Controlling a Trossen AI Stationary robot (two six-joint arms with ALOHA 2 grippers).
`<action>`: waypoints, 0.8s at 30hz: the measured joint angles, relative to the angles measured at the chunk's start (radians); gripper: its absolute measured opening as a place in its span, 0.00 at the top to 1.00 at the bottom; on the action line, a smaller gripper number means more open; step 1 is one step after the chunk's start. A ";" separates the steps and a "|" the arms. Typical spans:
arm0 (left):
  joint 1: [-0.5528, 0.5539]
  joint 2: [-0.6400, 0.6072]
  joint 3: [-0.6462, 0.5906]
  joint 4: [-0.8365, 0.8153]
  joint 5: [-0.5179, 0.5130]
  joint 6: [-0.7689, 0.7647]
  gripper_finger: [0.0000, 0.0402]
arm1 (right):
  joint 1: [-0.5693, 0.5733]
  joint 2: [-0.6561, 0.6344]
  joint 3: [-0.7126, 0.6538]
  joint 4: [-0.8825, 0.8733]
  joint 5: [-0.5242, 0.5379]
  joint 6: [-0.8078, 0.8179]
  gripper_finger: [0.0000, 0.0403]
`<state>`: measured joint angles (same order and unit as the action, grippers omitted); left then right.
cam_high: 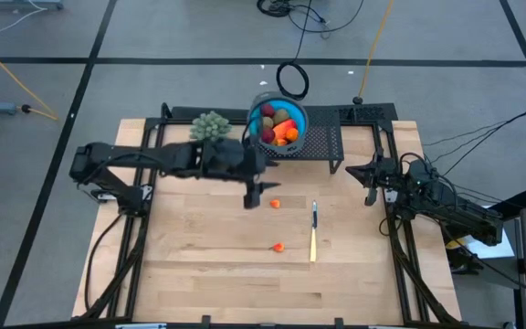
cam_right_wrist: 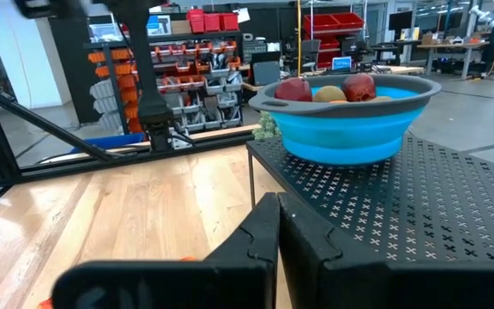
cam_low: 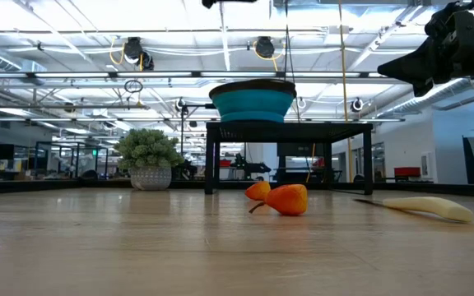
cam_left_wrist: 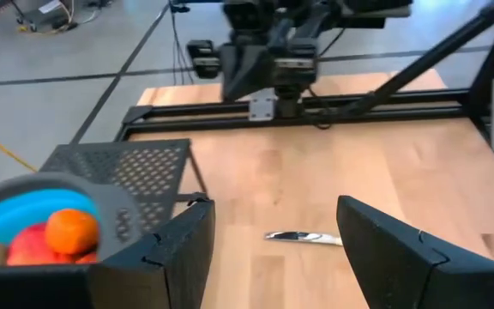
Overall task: Pick & Place Fruit
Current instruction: Put the orange peach into the blue strainer bowl on the shelf
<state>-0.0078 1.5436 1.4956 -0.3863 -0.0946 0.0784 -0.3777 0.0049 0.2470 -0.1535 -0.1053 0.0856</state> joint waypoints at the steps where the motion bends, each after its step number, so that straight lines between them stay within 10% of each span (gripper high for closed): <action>1: -0.018 0.000 0.000 -0.001 -0.016 -0.006 0.39 | 0.000 0.000 0.000 0.000 0.000 0.000 1.00; 24: -0.224 0.081 0.000 0.034 -0.197 -0.155 0.39 | 0.000 0.000 0.000 0.001 0.000 -0.026 1.00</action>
<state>-0.2321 1.6249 1.4956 -0.3519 -0.2919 -0.0762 -0.3779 0.0048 0.2470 -0.1523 -0.1052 0.0592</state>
